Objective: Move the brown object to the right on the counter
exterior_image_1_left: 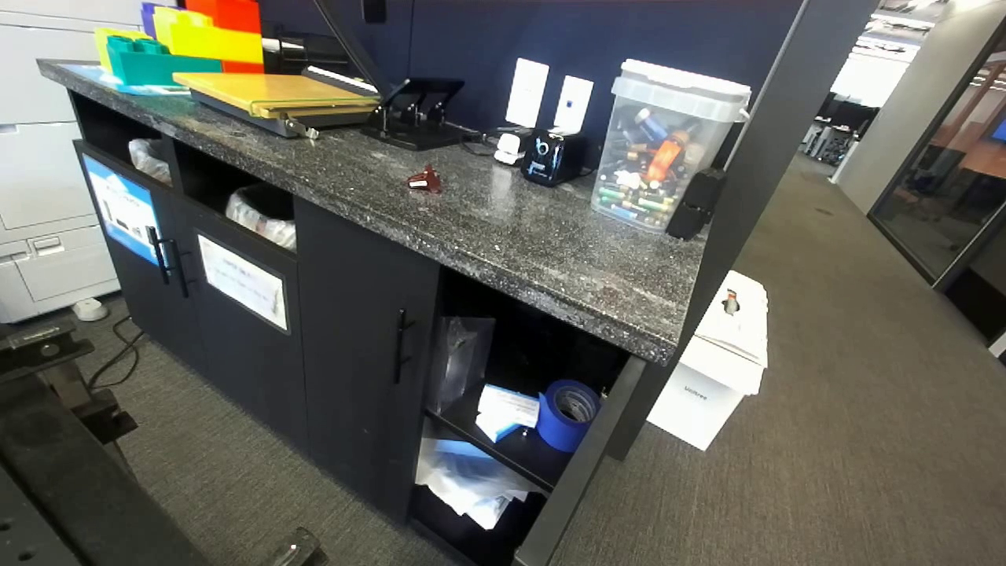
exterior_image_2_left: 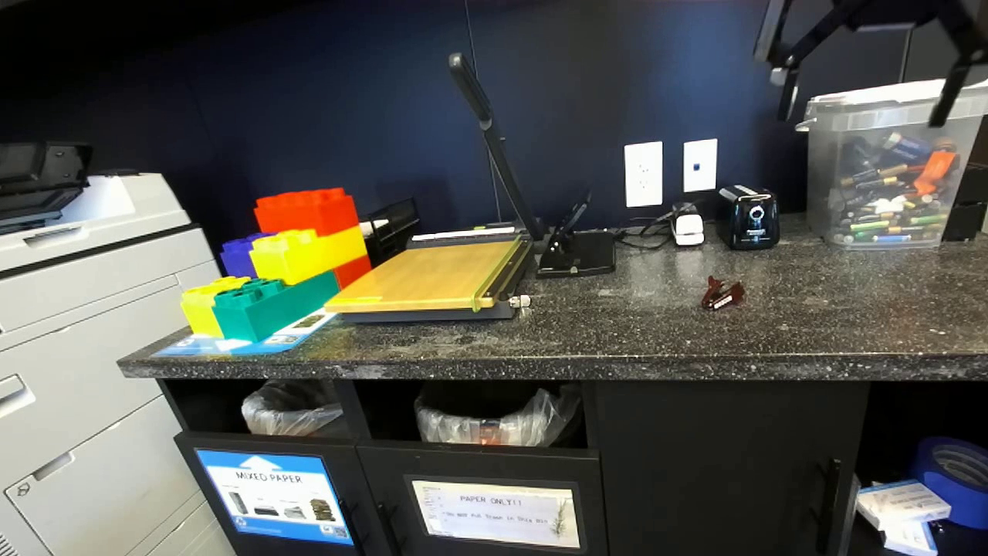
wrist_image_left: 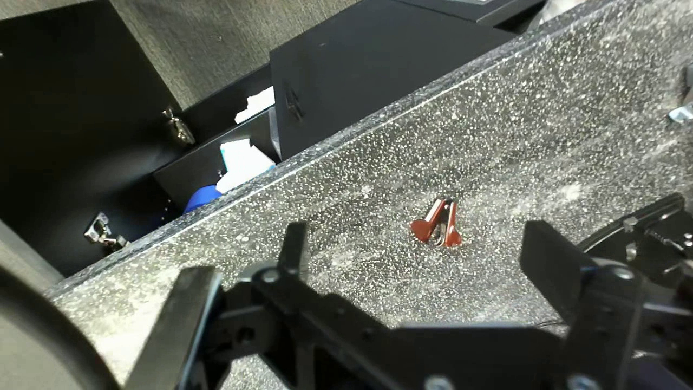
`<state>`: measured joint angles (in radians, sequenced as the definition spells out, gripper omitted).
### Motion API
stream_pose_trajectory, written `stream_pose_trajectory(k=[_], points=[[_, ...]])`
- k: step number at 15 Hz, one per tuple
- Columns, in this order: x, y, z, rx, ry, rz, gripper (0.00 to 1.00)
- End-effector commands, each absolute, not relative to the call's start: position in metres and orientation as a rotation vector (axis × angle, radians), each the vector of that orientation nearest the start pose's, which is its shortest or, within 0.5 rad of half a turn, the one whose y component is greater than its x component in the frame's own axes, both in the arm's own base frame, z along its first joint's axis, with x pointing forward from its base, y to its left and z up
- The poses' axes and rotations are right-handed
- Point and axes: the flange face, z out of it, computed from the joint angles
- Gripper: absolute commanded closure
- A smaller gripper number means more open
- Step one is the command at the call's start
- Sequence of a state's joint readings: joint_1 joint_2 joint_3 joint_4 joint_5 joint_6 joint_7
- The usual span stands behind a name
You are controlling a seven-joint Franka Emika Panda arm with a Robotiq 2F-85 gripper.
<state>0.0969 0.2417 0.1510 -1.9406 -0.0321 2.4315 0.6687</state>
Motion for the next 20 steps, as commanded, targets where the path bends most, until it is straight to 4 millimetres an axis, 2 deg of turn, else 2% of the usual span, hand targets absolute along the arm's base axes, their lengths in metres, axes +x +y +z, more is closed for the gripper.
stream_pose_trajectory(k=[1,5,9,13,18,19,20], points=[[0.675,0.172,0.346,-2.888,0.746,-0.365,0.0],[0.723,0.186,0.291,-2.829,0.827,-0.381,0.0],[0.756,0.188,0.232,-2.823,0.838,-0.374,0.0],[0.779,0.189,0.183,-2.798,0.836,-0.404,0.0],[0.794,0.199,0.146,-2.783,0.815,-0.435,0.0],[0.795,0.201,0.143,-2.78,0.816,-0.434,0.17],[0.796,0.202,0.138,-2.782,0.825,-0.424,0.26]])
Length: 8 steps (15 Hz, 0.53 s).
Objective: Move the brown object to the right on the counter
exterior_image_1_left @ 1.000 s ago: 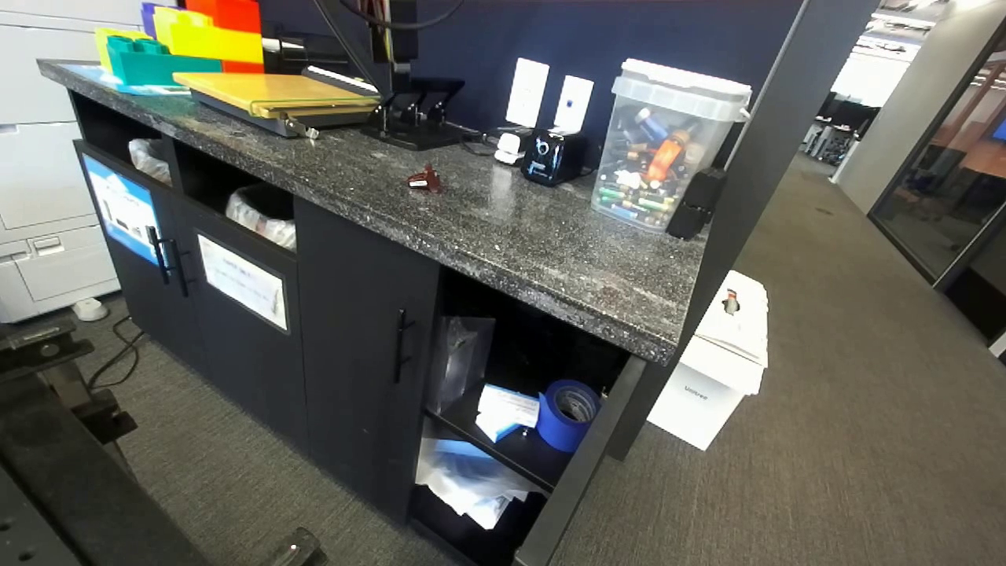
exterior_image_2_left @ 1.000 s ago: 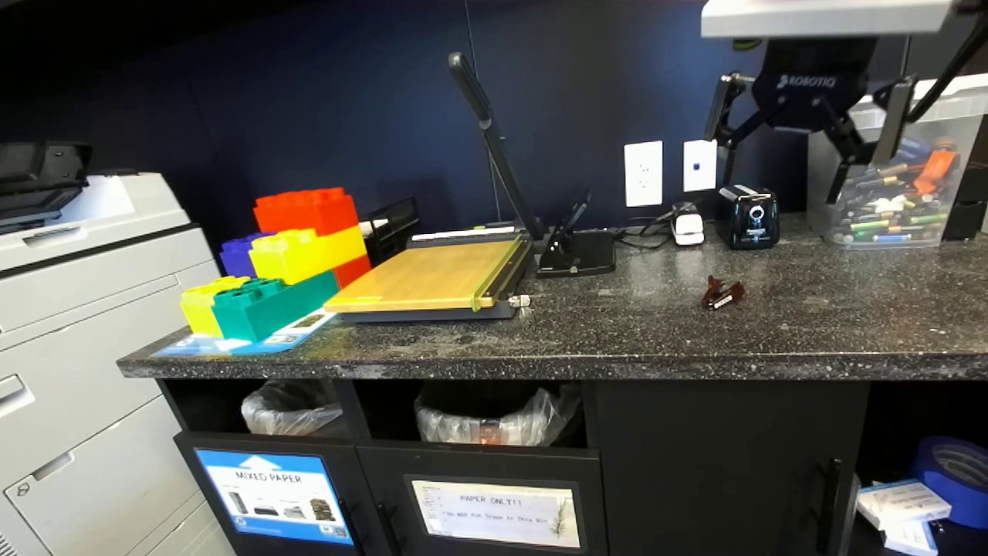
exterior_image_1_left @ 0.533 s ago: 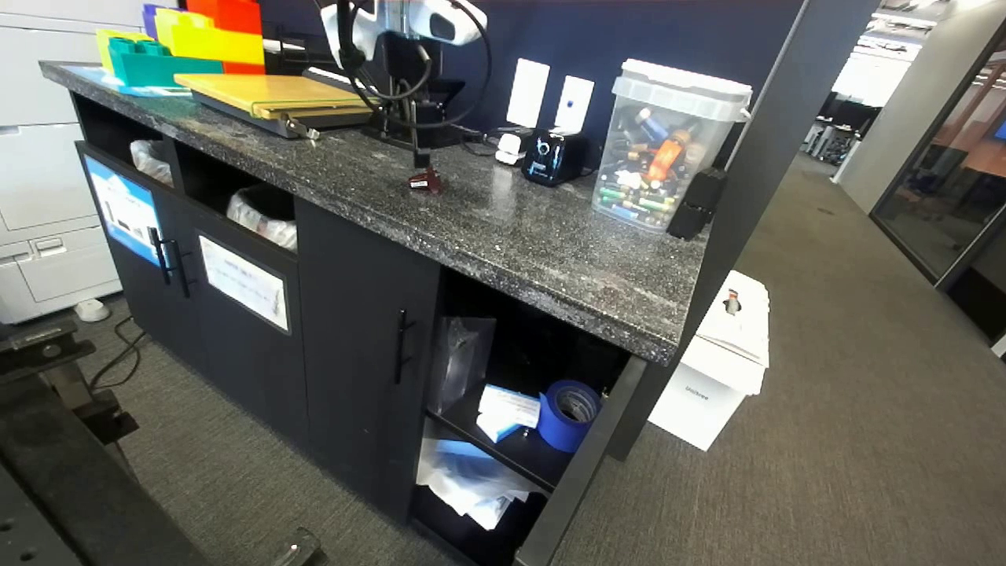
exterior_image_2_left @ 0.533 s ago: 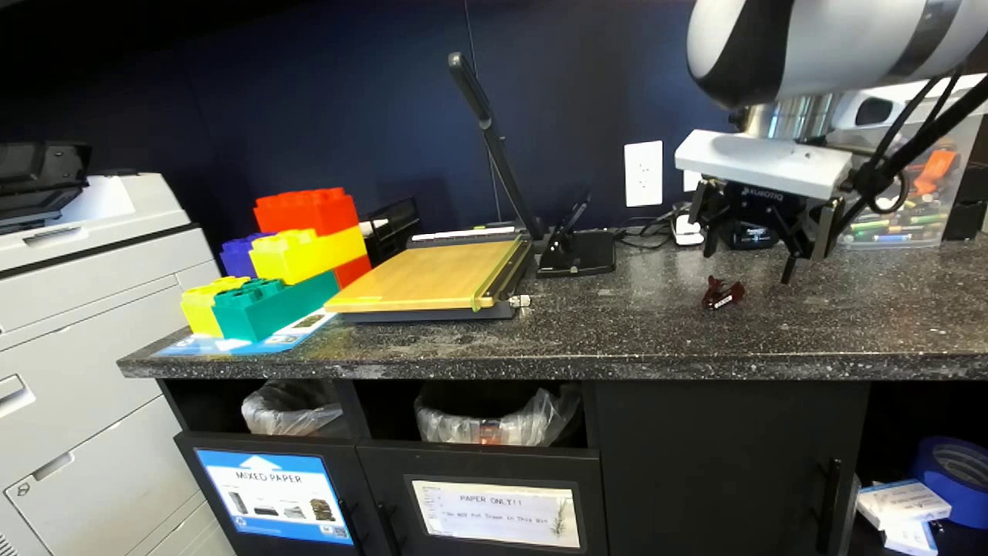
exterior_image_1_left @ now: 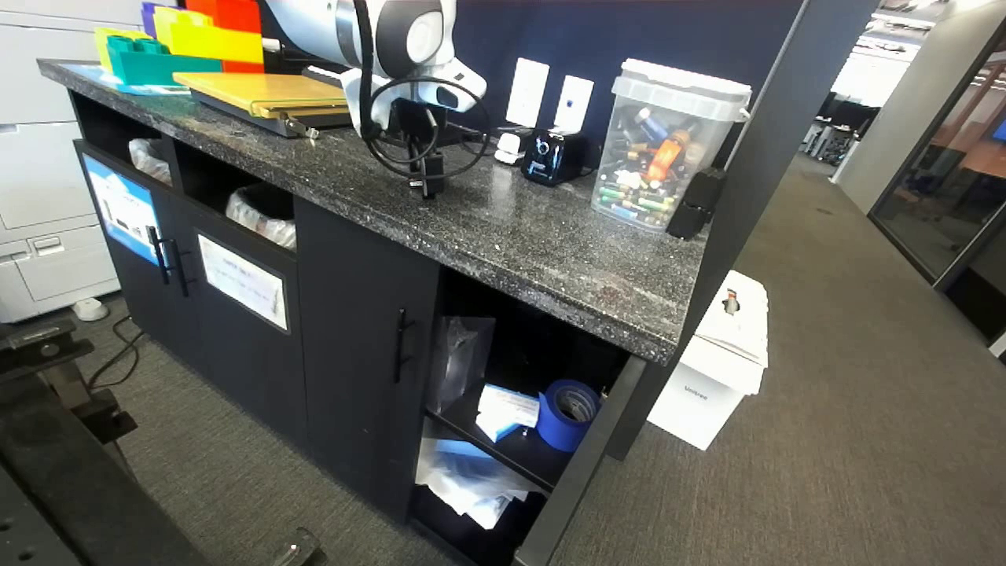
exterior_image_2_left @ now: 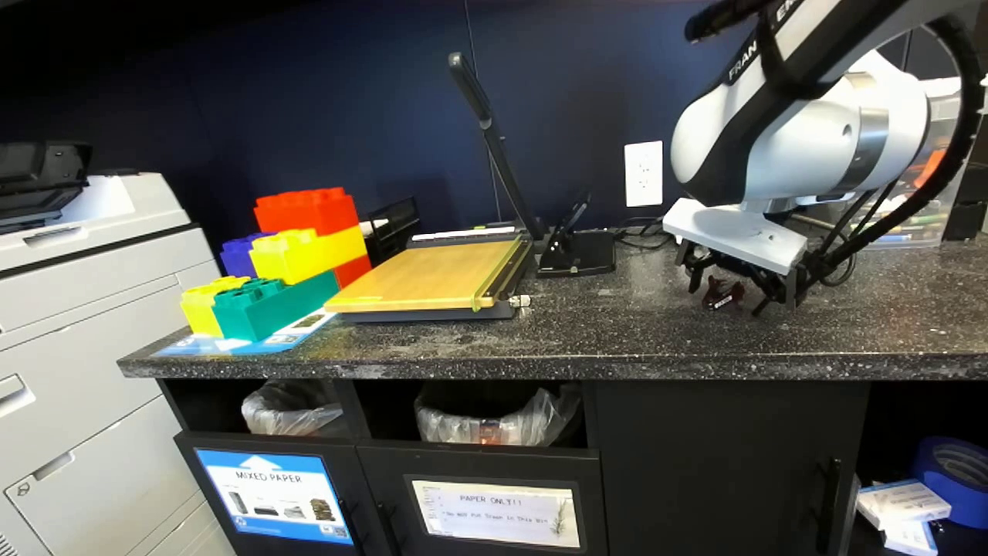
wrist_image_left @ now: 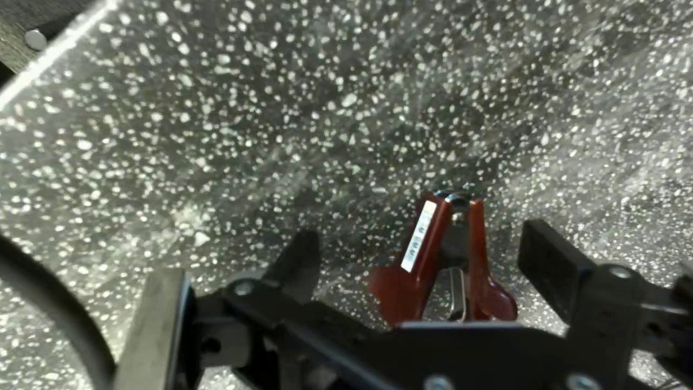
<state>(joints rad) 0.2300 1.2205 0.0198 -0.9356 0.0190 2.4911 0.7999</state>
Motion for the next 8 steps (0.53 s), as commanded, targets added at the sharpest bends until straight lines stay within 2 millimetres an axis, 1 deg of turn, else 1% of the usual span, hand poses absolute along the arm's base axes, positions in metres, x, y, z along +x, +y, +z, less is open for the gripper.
stream_pose_trajectory(k=[1,2,4,5,8], points=[[0.798,0.203,0.135,-2.791,0.819,-0.439,0.34],[0.798,0.204,0.132,-2.797,0.815,-0.444,0.42],[0.8,0.209,0.132,-2.802,0.799,-0.467,0.58],[0.8,0.212,0.132,-2.808,0.792,-0.471,0.64],[0.8,0.218,0.138,-2.803,0.783,-0.481,0.85]])
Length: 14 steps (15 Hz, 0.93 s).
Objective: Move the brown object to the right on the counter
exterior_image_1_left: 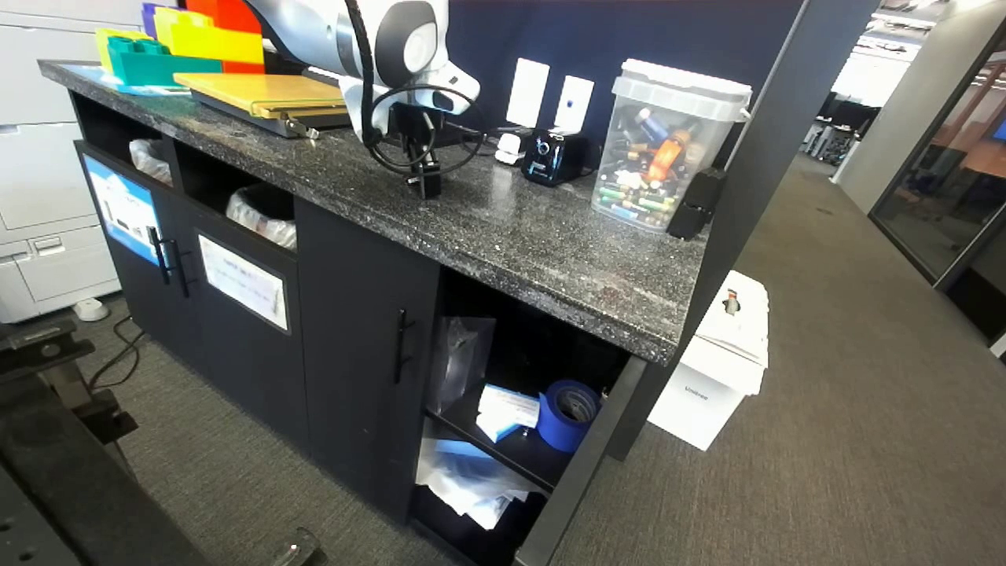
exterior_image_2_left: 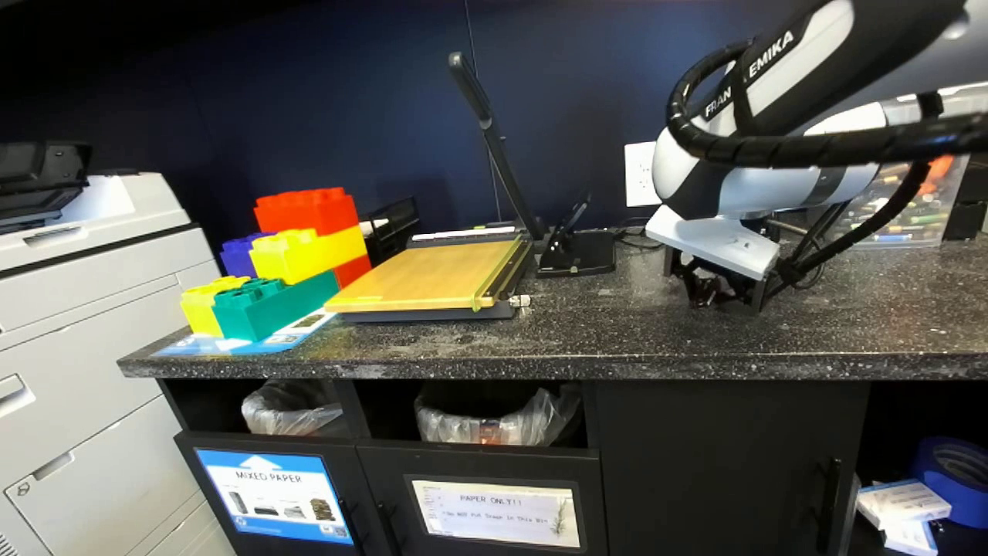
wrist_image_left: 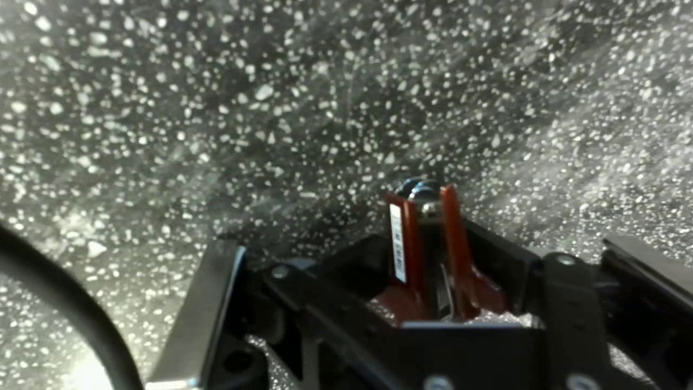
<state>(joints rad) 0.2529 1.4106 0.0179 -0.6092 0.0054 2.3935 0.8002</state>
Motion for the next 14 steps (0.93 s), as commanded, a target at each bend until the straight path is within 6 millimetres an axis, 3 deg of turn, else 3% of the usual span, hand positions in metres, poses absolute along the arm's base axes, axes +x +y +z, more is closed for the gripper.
stream_pose_trajectory(k=[1,3,5,7,10,14], points=[[0.8,0.222,0.14,-2.798,0.779,-0.484,0.93],[0.8,0.224,0.149,-2.779,0.78,-0.45,0.93],[0.802,0.22,0.17,-2.766,0.804,-0.365,0.95],[0.808,0.199,0.196,-2.762,0.842,-0.309,0.94],[0.823,0.134,0.223,-2.752,0.951,-0.325,0.94],[0.829,0.014,0.207,-2.714,1.217,-0.293,0.94]])
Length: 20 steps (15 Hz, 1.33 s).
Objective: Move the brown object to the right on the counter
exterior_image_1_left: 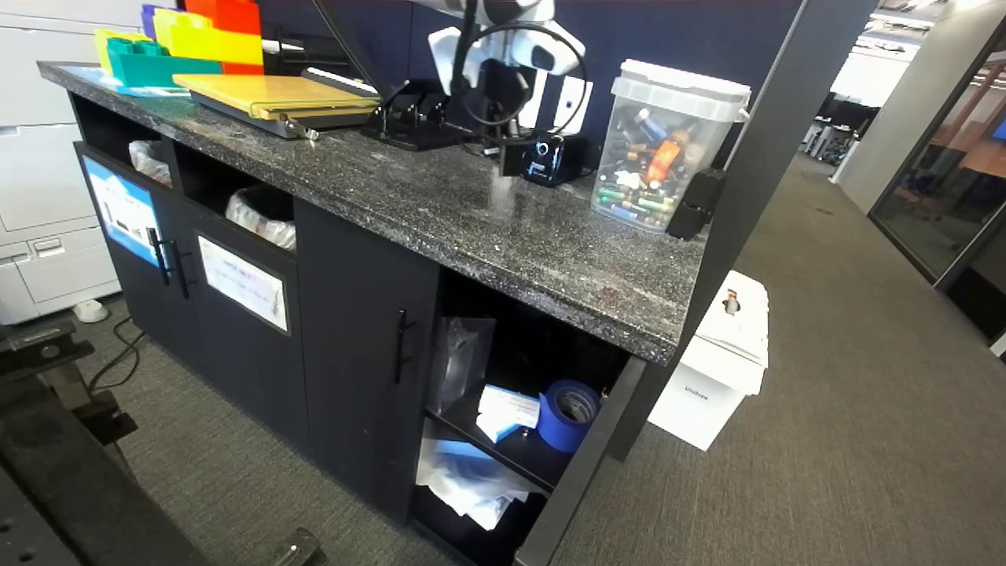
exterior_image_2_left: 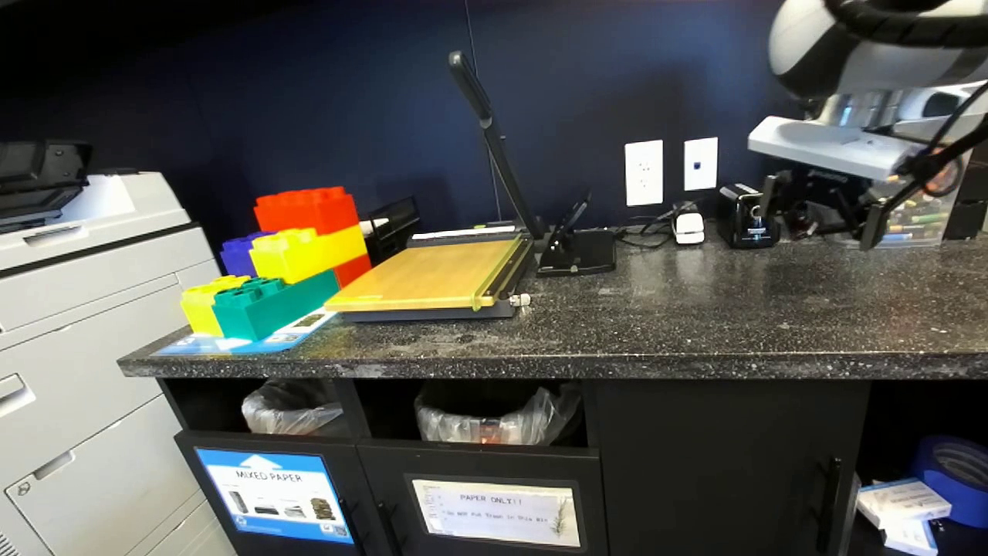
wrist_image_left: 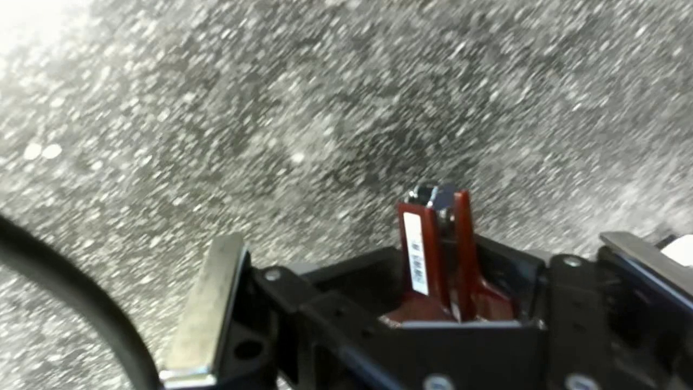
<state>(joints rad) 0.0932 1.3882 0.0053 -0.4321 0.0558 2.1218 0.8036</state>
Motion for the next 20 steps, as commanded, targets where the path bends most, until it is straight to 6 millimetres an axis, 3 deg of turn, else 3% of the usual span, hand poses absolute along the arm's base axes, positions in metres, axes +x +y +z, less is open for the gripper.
stream_pose_trajectory(k=[1,3,4,6,8,11,12,14,16,20], points=[[0.827,-0.017,0.198,-2.704,1.274,-0.271,0.94],[0.819,-0.073,0.18,-2.686,1.368,-0.229,0.94],[0.814,-0.092,0.17,-2.681,1.409,-0.189,0.94],[0.805,-0.119,0.156,-2.673,1.472,-0.128,0.94],[0.8,-0.133,0.147,-2.666,1.505,-0.095,0.94],[0.799,-0.128,0.147,-2.671,1.512,-0.078,0.94],[0.799,-0.126,0.147,-2.676,1.521,-0.063,0.56],[0.798,-0.116,0.155,-2.687,1.499,-0.012,0.41],[0.798,-0.099,0.179,-2.724,1.439,0.069,0.27],[0.795,-0.066,0.256,-2.804,1.305,0.152,0.01]])
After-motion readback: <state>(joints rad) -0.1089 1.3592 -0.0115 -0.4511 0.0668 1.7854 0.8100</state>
